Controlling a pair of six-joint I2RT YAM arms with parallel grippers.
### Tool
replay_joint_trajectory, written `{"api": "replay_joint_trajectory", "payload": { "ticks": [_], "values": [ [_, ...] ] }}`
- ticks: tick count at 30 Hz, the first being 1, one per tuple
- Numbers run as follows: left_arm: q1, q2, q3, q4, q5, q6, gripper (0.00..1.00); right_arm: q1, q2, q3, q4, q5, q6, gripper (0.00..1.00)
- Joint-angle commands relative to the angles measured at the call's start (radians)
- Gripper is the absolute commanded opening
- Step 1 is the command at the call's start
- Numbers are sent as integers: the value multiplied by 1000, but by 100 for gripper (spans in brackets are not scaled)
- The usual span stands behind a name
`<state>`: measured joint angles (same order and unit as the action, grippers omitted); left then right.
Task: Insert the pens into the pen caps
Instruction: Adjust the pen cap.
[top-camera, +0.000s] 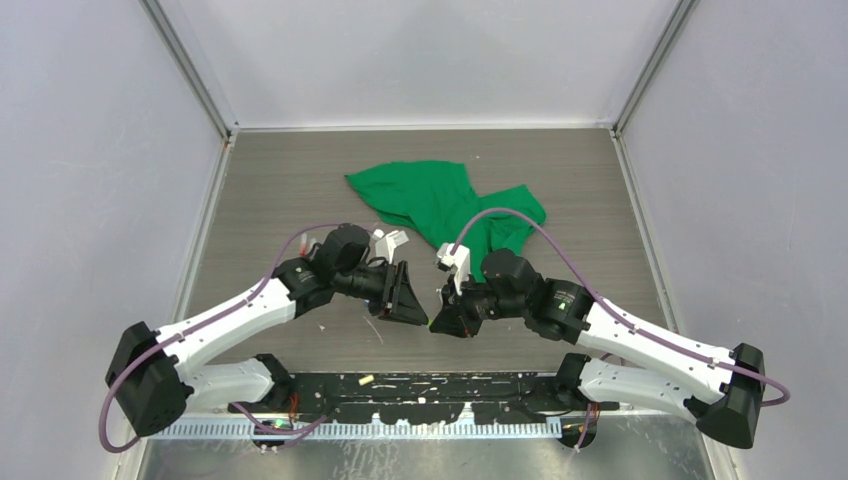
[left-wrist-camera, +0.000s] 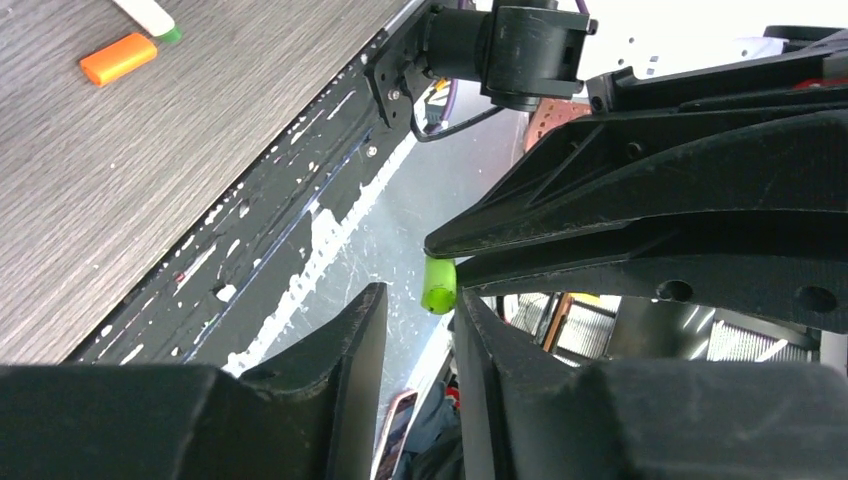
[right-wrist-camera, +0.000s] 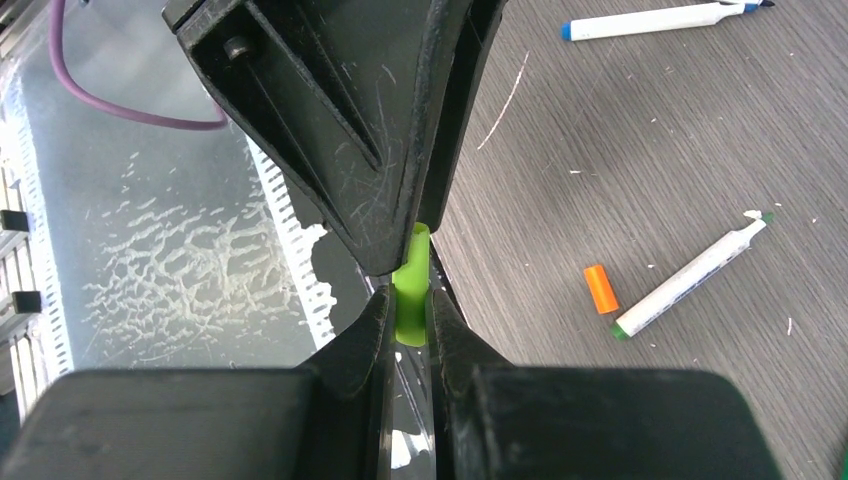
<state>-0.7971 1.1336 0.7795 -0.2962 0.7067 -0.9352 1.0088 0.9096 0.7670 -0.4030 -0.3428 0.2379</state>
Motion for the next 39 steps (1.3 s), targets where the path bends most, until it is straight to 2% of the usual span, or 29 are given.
{"api": "replay_joint_trajectory", "payload": {
  "ticks": [1, 7, 11, 12, 15, 16, 20, 25, 32, 34, 39],
  "values": [
    [-3, 12, 19, 76, 29, -22, 28, 6, -3, 52, 56, -36, -10, 7],
    [-10, 27, 16, 90, 46, -31, 18, 6, 6, 51, 57, -39, -15, 7],
    [-14, 26, 12, 111, 59, -42, 4, 6, 7, 51, 51, -20, -16, 8],
    [-13, 22, 6, 133, 63, -55, 2, 6, 0, 47, 50, 5, -11, 15],
    [-14, -7, -45, 244, 45, -118, 0, 6, -41, 18, 80, 98, 34, 48],
    [-14, -25, -69, 288, 19, -139, 0, 7, -62, 2, 103, 133, 64, 56],
    [-14, -117, -175, 521, -139, -232, 0, 5, -161, -122, 285, 249, 259, 69],
    [-13, -198, -264, 727, -299, -296, 0, 6, -299, -348, 680, 265, 534, 74],
    [-12, -243, -298, 799, -304, -335, 0, 5, -315, -496, 1081, 236, 745, 72],
    [-12, -249, -296, 793, -284, -334, 0, 6, -323, -518, 1125, 255, 775, 71],
    [-13, -261, -297, 795, -249, -346, 0, 4, -387, -527, 1081, 308, 761, 71]
  ]
}}
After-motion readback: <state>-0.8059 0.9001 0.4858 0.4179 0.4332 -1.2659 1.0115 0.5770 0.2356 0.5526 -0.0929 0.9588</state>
